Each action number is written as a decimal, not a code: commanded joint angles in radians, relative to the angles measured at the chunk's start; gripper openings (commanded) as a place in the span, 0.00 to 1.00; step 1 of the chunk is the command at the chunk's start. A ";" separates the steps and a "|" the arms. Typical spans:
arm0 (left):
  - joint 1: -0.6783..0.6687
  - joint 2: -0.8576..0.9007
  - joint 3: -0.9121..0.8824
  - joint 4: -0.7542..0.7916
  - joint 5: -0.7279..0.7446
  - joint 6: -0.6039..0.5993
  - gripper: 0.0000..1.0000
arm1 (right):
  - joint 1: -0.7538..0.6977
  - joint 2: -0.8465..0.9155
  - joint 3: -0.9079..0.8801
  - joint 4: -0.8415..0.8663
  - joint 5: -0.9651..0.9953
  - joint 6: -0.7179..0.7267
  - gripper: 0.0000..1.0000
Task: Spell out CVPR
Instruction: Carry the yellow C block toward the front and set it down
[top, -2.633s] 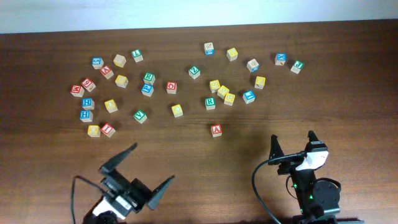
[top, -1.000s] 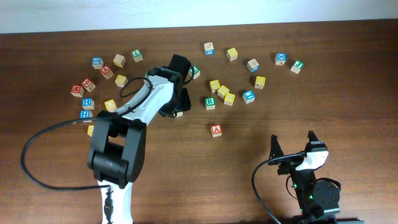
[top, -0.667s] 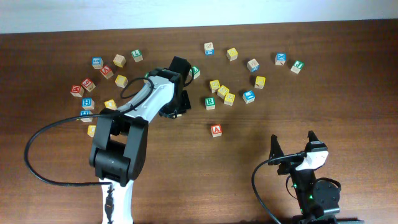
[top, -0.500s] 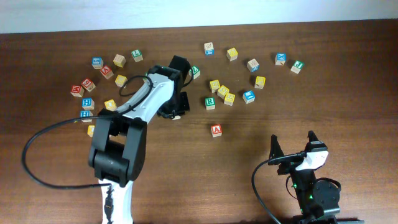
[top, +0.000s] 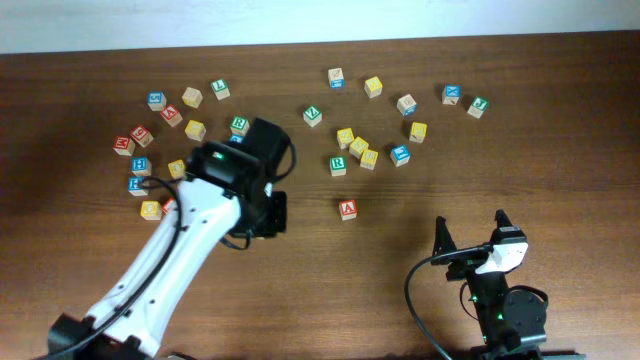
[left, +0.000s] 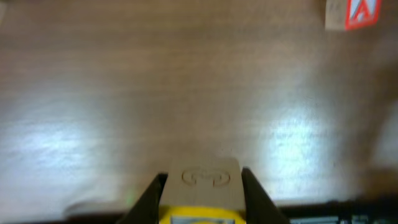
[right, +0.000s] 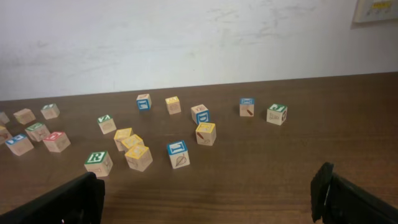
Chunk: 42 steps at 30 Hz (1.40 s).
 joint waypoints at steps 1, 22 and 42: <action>-0.019 -0.004 -0.194 0.173 0.048 -0.061 0.25 | -0.007 -0.005 -0.005 -0.007 0.008 0.006 0.98; -0.026 0.079 -0.486 0.640 -0.088 -0.029 0.27 | -0.007 -0.005 -0.005 -0.007 0.008 0.006 0.98; -0.025 0.142 -0.478 0.682 -0.060 -0.074 0.25 | -0.007 -0.005 -0.005 -0.007 0.008 0.006 0.98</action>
